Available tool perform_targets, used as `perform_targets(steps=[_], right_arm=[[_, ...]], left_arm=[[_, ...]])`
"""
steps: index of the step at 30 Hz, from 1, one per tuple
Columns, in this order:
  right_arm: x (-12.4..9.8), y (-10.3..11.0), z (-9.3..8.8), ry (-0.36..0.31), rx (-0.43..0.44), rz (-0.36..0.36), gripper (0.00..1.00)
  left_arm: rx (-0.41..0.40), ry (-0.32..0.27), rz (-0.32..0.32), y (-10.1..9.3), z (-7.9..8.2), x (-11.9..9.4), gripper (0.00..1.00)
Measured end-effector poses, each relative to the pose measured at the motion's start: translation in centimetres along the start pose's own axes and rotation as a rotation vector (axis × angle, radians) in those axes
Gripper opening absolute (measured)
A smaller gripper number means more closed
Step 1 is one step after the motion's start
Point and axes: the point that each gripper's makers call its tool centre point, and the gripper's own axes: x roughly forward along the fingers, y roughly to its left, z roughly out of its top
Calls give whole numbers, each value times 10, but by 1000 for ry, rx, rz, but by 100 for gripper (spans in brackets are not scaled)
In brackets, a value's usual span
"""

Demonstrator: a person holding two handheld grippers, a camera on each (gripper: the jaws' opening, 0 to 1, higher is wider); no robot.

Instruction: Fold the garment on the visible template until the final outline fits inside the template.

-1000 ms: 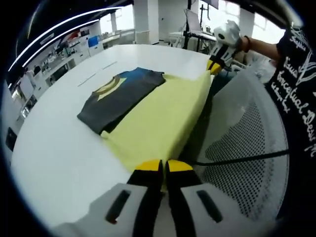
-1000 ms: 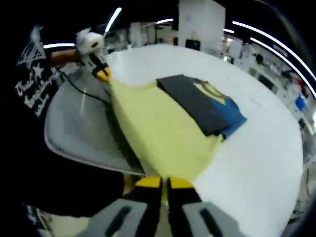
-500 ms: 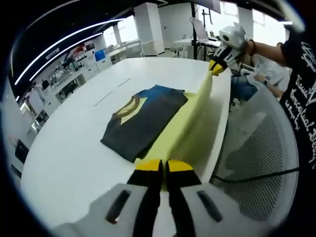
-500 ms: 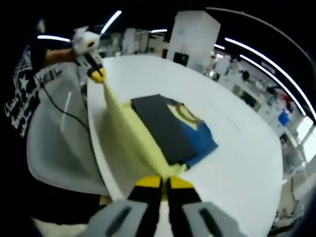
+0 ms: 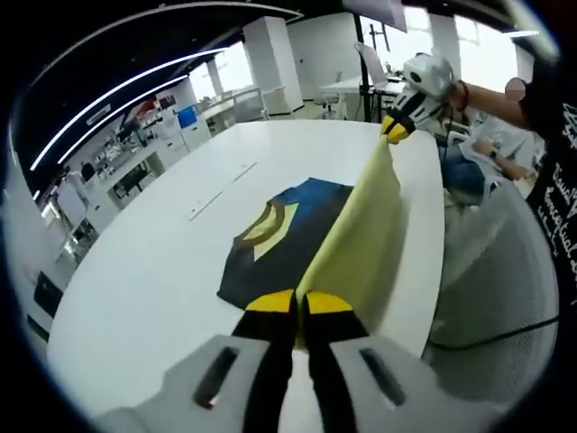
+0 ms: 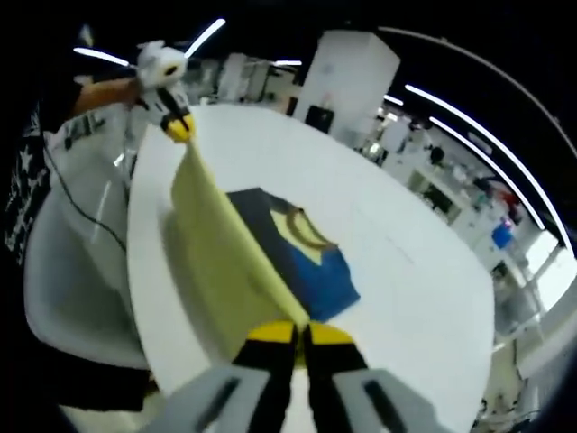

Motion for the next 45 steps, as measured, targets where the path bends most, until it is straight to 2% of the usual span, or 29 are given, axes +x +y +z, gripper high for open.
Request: perform_targets(steps=[4, 8, 16, 19, 21, 22, 23, 25, 27, 30, 33, 36, 40, 45], right_arm=[[9, -15, 9, -16, 6, -24, 0], [16, -27, 14, -18, -8, -50, 0], [34, -56, 31, -44, -50, -115, 0], [42, -65, 37, -50, -53, -137, 0], [48, -74, 41, -60, -53, -168, 0], [52, -80, 41, -50, -81, -198, 0], [55, -82, 40, -31, -101, -212, 0], [64, -82, 42, -34, -79, -215, 0], [75, -87, 41, -39, -55, -214, 0], [87, -91, 36, 12, -136, -238, 0], [101, -91, 32, 21, -111, -227, 0], [118, -96, 23, 50, -93, -232, 0], [132, -97, 17, 86, -104, -247, 0], [153, -92, 10, 119, -115, -234, 0]], left_arm=[[-23, -13, 14, 22, 4, 9, 0], [-21, -31, 30, 29, 11, 12, 0], [-47, -63, 91, 64, 24, 24, 0], [-84, -69, 119, 80, 26, 32, 0], [-110, -69, 136, 84, 27, 36, 0], [-170, -75, 138, 87, 25, 40, 0], [-160, -74, 127, 91, 25, 45, 0], [-143, -58, 142, 98, 22, 53, 0], [-163, -36, 149, 101, 18, 59, 0], [-188, -30, 167, 112, 12, 69, 0], [-214, -16, 183, 121, 2, 80, 0], [-245, -14, 189, 131, -9, 97, 0], [-265, -4, 197, 134, -25, 116, 0], [-298, 36, 204, 140, -48, 135, 0]])
